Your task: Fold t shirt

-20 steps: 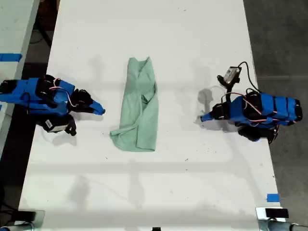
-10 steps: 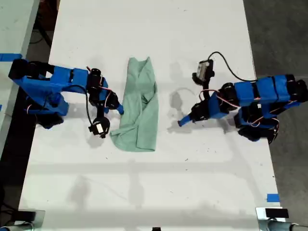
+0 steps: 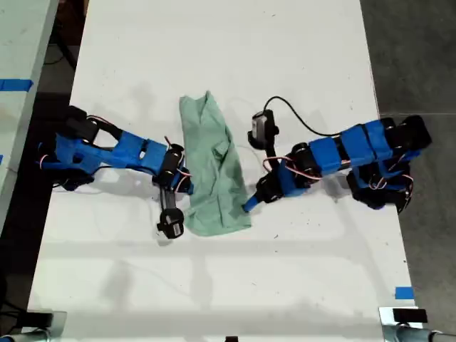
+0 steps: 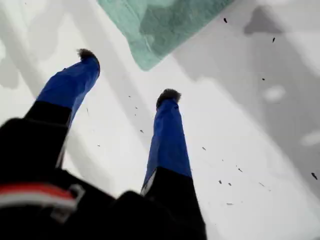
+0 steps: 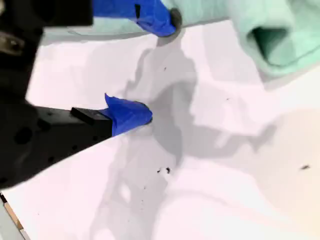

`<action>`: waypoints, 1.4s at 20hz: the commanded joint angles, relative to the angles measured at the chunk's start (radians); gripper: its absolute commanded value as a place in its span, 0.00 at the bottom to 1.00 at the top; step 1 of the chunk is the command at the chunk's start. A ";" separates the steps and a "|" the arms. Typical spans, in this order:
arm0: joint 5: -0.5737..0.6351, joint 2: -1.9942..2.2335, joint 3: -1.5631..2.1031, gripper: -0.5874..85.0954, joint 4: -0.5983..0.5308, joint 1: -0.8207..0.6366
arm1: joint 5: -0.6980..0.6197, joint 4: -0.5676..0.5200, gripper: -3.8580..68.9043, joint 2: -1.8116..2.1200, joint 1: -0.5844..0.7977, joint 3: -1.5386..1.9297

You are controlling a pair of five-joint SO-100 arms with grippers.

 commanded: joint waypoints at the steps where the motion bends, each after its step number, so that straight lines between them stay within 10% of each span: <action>1: -0.078 0.034 -0.097 0.26 0.034 0.083 | -0.005 0.043 0.39 -0.098 -0.018 -0.172; 16: -0.169 -0.025 -0.354 0.24 0.029 0.152 | 0.064 0.003 0.39 -0.483 -0.130 -0.399; 22: -0.164 -0.094 -0.434 0.23 0.017 0.149 | 0.061 -0.054 0.09 -0.554 -0.147 -0.414; 28: -0.150 -0.061 -0.437 0.23 -0.121 0.153 | 0.052 -0.034 0.09 -0.620 -0.153 -0.502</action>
